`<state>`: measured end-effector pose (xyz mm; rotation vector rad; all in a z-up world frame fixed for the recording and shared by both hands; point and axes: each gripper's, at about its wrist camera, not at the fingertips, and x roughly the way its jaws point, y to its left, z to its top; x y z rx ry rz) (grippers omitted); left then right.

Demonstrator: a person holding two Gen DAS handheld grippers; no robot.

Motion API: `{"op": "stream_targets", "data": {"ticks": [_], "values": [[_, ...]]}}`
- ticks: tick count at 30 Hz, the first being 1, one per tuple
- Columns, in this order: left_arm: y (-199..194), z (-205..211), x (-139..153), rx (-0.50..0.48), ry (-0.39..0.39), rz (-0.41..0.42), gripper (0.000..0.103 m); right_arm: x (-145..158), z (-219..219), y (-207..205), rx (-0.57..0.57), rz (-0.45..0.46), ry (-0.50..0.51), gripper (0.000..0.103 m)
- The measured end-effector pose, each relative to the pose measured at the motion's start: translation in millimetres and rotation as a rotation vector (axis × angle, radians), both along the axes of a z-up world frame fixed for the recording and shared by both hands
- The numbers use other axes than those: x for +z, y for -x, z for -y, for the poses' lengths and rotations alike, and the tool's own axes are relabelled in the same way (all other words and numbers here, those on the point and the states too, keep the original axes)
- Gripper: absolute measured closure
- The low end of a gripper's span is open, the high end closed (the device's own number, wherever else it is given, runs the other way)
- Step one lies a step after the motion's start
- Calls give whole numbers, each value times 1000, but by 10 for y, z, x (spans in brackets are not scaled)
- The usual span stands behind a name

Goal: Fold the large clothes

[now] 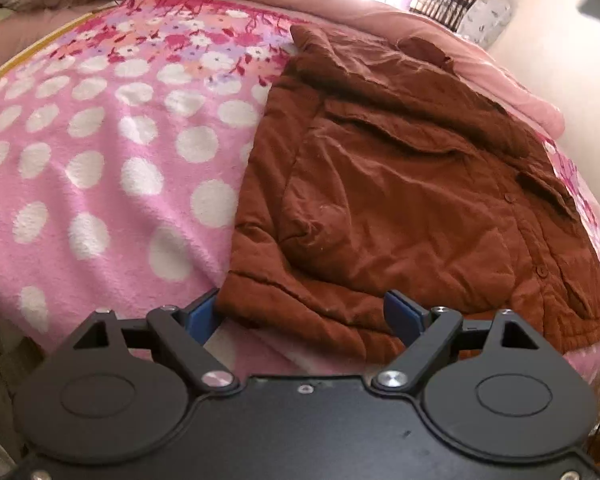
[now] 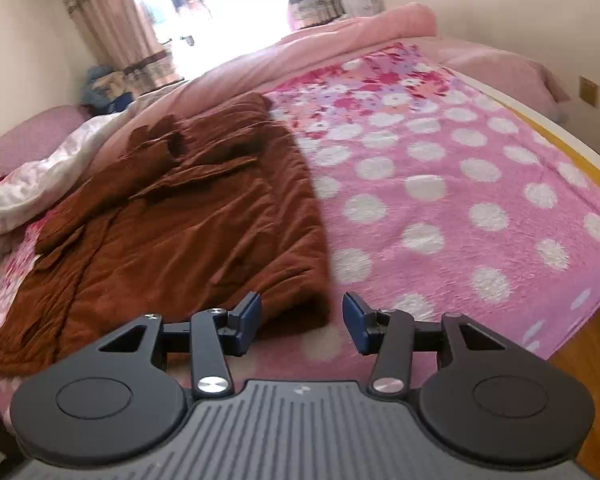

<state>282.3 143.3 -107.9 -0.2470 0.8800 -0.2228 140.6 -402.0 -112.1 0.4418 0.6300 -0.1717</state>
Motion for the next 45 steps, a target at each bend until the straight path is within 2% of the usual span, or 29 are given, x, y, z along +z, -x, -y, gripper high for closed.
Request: {"op": "stream_targets", "data": {"ticks": [4, 5, 6, 8, 10, 11, 13, 14, 16, 19, 22, 25, 31, 36, 40, 45], "values": [[-8, 47, 9, -16, -5, 6, 20, -1, 104, 9, -15, 10, -27, 47], [-41, 48, -6, -9, -6, -3, 28, -7, 126, 1, -5, 12, -43, 47], [-55, 42, -5, 6, -9, 0, 43, -15, 154, -21, 13, 16, -75, 47], [-92, 17, 16, 36, -21, -13, 63, -35, 207, -75, 40, 28, -137, 47], [-137, -29, 31, 34, 1, -29, 67, -76, 249, -160, 52, 35, -200, 48], [-148, -48, 38, 41, 5, -38, 73, -99, 252, -205, 58, 31, -213, 49], [-152, -64, 64, 39, 10, -43, 81, -142, 204, -290, 67, -6, -191, 80], [-142, -69, 82, 40, 20, -46, 87, -148, 176, -309, 64, -18, -162, 83], [-121, -16, 148, 20, -2, -35, 88, -108, 138, -297, 74, -17, -133, 88], [-143, 62, 214, 4, -29, -26, 93, 13, 105, -258, 97, -5, -96, 90], [-196, 58, 275, 4, -8, -21, 94, 138, 89, -256, 110, 19, -74, 90], [-250, -9, 323, 20, 71, -29, 94, 214, 83, -278, 115, 37, -59, 90], [-366, -35, 491, 27, 105, -15, 94, 315, 120, -377, 129, 61, -67, 91], [-713, 138, 715, -15, 49, 38, 94, 518, 187, -632, 141, 93, -49, 91], [-1092, 185, 840, -3, 65, 39, 94, 664, 169, -966, 162, 80, 10, 91], [-1543, 317, 1096, -17, 62, 61, 94, 795, 206, -1401, 177, 80, 17, 91]]}}
